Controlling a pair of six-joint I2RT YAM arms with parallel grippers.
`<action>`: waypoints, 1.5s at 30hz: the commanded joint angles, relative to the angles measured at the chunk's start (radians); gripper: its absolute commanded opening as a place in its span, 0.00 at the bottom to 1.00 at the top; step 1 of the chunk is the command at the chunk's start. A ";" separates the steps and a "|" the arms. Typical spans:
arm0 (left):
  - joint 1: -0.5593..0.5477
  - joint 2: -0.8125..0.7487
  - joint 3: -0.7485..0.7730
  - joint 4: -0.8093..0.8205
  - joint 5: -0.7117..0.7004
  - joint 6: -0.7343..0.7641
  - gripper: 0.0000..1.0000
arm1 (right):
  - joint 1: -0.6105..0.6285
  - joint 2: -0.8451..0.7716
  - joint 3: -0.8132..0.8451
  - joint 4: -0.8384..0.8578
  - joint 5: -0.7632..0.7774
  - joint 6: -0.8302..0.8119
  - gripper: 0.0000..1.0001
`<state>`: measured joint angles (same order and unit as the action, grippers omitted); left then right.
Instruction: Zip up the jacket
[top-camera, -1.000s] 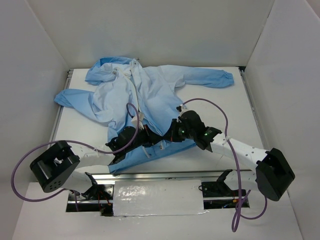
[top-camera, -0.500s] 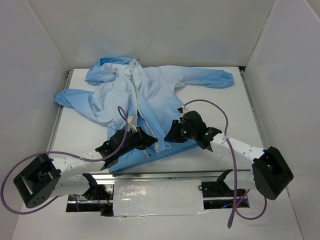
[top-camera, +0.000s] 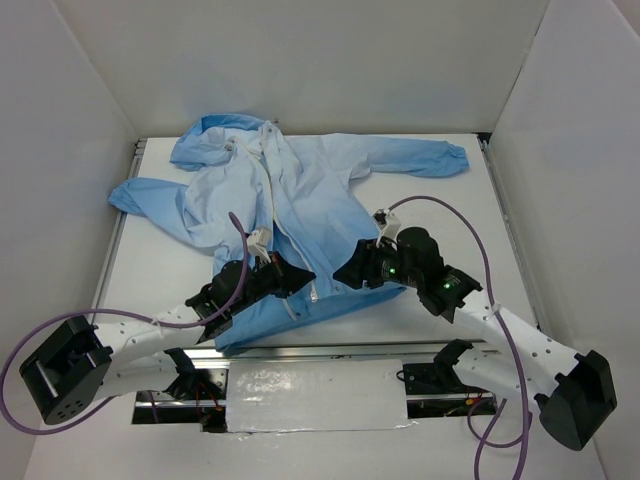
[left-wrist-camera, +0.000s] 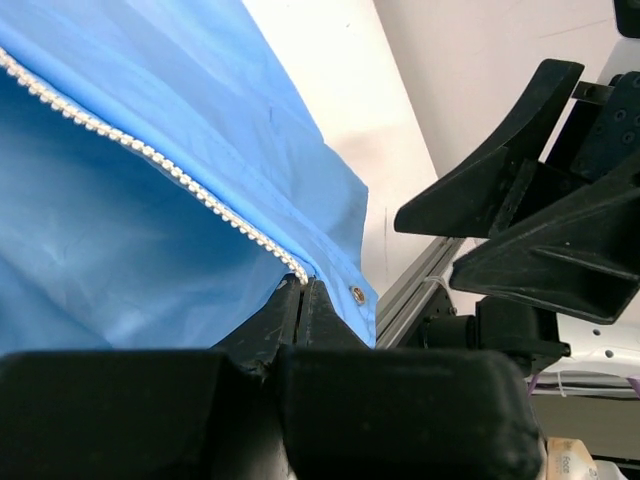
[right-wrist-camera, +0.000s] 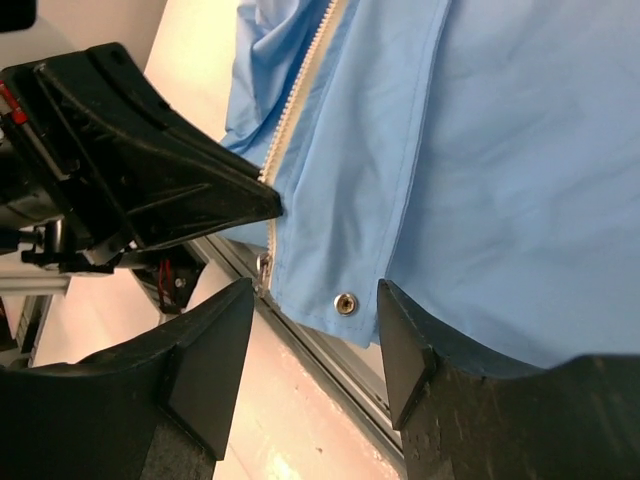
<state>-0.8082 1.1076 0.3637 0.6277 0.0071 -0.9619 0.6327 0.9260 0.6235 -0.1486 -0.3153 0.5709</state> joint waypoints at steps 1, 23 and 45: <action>-0.008 -0.015 0.003 0.133 0.040 0.034 0.00 | 0.009 -0.024 0.016 -0.035 -0.034 -0.031 0.60; -0.014 0.104 0.011 0.392 0.097 0.000 0.00 | 0.018 0.132 -0.027 0.193 -0.300 0.047 0.44; -0.020 -0.204 0.130 -0.424 -0.306 0.059 0.84 | 0.013 0.168 -0.051 0.235 -0.202 0.032 0.00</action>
<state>-0.8219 1.0111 0.4343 0.4904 -0.1146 -0.9150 0.6418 1.0855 0.5732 0.0284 -0.5518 0.6205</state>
